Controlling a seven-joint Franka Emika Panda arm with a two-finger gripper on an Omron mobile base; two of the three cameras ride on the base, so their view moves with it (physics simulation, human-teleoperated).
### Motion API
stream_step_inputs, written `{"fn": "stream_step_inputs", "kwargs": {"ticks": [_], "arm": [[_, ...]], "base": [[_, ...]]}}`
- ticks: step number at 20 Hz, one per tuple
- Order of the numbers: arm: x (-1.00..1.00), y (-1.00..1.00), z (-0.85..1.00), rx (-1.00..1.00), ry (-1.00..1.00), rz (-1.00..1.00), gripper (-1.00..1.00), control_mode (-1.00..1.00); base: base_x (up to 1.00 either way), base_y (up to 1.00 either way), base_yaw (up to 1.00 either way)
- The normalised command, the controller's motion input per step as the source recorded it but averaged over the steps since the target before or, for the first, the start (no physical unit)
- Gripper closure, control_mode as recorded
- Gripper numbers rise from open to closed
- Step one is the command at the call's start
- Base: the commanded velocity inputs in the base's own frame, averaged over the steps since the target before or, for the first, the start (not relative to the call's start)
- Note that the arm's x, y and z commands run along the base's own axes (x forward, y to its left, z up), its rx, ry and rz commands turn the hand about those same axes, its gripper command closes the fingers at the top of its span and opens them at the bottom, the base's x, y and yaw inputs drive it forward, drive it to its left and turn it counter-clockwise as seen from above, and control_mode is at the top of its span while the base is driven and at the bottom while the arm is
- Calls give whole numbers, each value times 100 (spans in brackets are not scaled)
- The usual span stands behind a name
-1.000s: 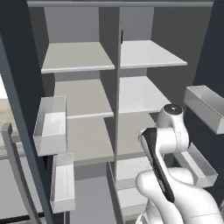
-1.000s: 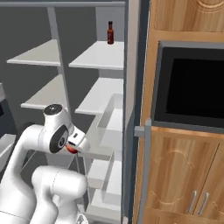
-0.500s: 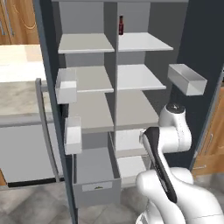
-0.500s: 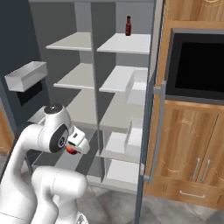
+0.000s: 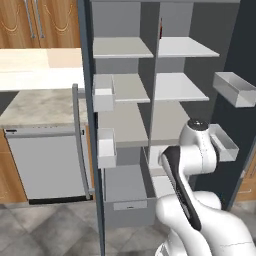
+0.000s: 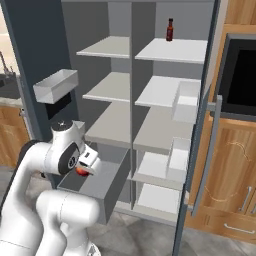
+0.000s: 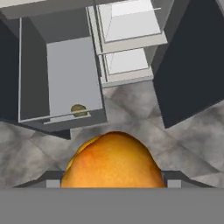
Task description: Take the peach and potato from the fridge shelf and place them in the freezer drawer to begin freezing them.
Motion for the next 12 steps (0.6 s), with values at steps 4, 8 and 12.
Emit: {"fn": "stream_step_inputs", "kwargs": {"ticks": [4,8,12], "arm": [[95,-4,-73,0,3,39,100,-100],[100,-3,-40,1,0,52,100,-100],[100,0,-21,0,9,49,100,-100]], "base": [[0,0,0],[0,0,0],[0,0,0]]}}
